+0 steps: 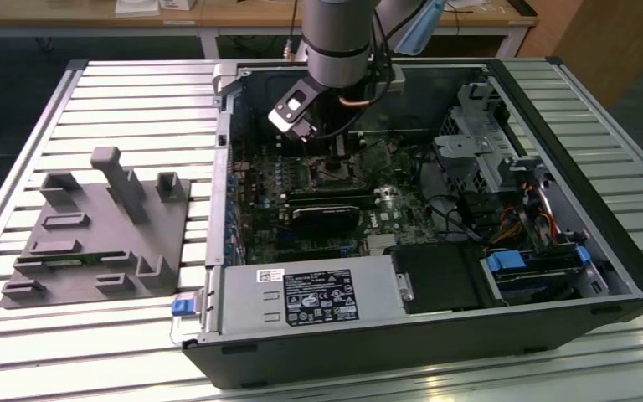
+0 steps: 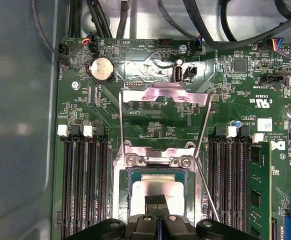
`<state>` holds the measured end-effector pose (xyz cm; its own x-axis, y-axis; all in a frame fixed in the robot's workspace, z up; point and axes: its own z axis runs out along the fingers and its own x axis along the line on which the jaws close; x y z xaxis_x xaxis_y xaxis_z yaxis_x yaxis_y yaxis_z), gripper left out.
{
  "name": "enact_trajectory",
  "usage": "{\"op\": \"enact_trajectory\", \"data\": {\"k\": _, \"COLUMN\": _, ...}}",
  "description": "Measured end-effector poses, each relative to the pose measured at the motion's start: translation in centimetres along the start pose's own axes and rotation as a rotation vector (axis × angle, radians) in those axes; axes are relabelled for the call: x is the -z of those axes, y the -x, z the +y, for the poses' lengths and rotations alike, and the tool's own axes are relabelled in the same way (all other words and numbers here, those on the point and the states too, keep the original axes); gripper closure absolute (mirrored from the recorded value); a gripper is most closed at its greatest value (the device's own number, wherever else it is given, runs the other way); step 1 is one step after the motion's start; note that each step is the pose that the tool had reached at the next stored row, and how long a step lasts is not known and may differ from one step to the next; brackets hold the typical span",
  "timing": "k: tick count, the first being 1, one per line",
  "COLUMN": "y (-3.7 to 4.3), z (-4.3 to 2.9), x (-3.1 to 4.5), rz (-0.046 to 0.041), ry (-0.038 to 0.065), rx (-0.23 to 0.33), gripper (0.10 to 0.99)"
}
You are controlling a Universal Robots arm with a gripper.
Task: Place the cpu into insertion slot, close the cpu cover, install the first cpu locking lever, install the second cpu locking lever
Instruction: 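Place the cpu into insertion slot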
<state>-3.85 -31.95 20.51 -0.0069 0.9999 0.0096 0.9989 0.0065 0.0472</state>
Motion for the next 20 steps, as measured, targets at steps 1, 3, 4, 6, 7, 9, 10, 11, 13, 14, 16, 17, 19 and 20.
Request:
{"op": "enact_trajectory", "data": {"k": 1, "y": 0.02, "z": 0.00, "x": -0.02, "rz": 0.0031, "ry": 0.000, "rx": 0.000, "gripper": 0.980}}
{"op": "enact_trajectory", "data": {"k": 3, "y": 0.03, "z": 0.00, "x": -0.07, "rz": 0.0056, "ry": 0.000, "rx": 0.000, "gripper": 0.980}}
{"op": "enact_trajectory", "data": {"k": 4, "y": 0.04, "z": -0.01, "x": -0.10, "rz": 0.0060, "ry": 0.000, "rx": 0.000, "gripper": 0.980}}
{"op": "enact_trajectory", "data": {"k": 6, "y": 0.07, "z": -0.01, "x": -0.22, "rz": 0.0060, "ry": 0.000, "rx": 0.000, "gripper": 0.980}}
{"op": "enact_trajectory", "data": {"k": 7, "y": 0.07, "z": -0.02, "x": -0.27, "rz": 0.0060, "ry": 0.000, "rx": 0.000, "gripper": 0.980}}
{"op": "enact_trajectory", "data": {"k": 9, "y": 0.08, "z": -0.02, "x": -0.32, "rz": 0.0058, "ry": 0.000, "rx": 0.000, "gripper": 0.980}}
{"op": "enact_trajectory", "data": {"k": 10, "y": 0.08, "z": -0.02, "x": -0.32, "rz": 0.0057, "ry": 0.000, "rx": 0.000, "gripper": 0.980}}
{"op": "enact_trajectory", "data": {"k": 11, "y": 0.08, "z": -0.02, "x": -0.32, "rz": 0.0057, "ry": 0.000, "rx": 0.000, "gripper": 0.980}}
{"op": "enact_trajectory", "data": {"k": 13, "y": 0.07, "z": -0.02, "x": -0.43, "rz": 0.0062, "ry": 0.000, "rx": 0.000, "gripper": 0.980}}
{"op": "enact_trajectory", "data": {"k": 14, "y": 0.07, "z": -0.02, "x": -0.49, "rz": 0.0060, "ry": 0.000, "rx": 0.000, "gripper": 0.980}}
{"op": "enact_trajectory", "data": {"k": 16, "y": 0.09, "z": -0.03, "x": -0.54, "rz": 0.0055, "ry": 0.000, "rx": 0.000, "gripper": 0.980}}
{"op": "enact_trajectory", "data": {"k": 17, "y": 0.09, "z": -0.03, "x": -0.54, "rz": 0.0055, "ry": 0.000, "rx": 0.000, "gripper": 0.980}}
{"op": "enact_trajectory", "data": {"k": 19, "y": 0.08, "z": -0.03, "x": -0.57, "rz": 0.0058, "ry": 0.000, "rx": 0.000, "gripper": 0.980}}
{"op": "enact_trajectory", "data": {"k": 20, "y": 0.08, "z": -0.03, "x": -0.61, "rz": 0.0057, "ry": 0.000, "rx": 0.000, "gripper": 0.980}}
